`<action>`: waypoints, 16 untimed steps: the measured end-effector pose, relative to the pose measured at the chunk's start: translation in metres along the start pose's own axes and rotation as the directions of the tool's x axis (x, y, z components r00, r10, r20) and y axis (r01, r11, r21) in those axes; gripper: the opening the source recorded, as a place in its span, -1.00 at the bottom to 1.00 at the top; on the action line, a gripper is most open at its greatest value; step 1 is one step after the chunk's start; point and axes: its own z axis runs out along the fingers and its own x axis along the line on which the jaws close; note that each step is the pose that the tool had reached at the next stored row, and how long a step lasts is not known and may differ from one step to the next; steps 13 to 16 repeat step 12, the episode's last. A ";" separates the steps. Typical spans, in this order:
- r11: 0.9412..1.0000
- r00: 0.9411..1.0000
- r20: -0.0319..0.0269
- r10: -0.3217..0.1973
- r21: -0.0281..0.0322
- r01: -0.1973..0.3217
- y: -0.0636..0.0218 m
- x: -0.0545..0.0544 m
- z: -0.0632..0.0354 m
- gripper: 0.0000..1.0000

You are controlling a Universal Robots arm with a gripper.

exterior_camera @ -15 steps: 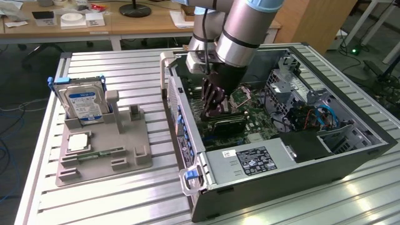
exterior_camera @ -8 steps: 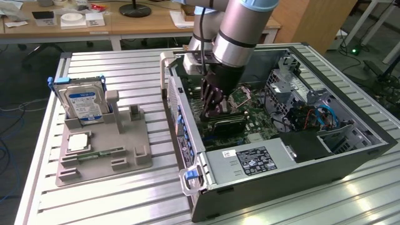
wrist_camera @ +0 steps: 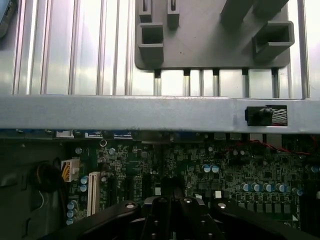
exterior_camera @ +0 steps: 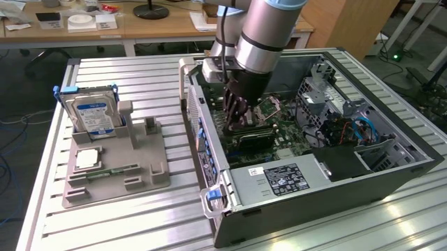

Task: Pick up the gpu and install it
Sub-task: 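Press down on the gpu until it lock into place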

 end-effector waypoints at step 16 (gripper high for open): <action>1.000 1.000 0.000 0.000 0.008 0.000 0.0074 -0.011 0.0139 -0.80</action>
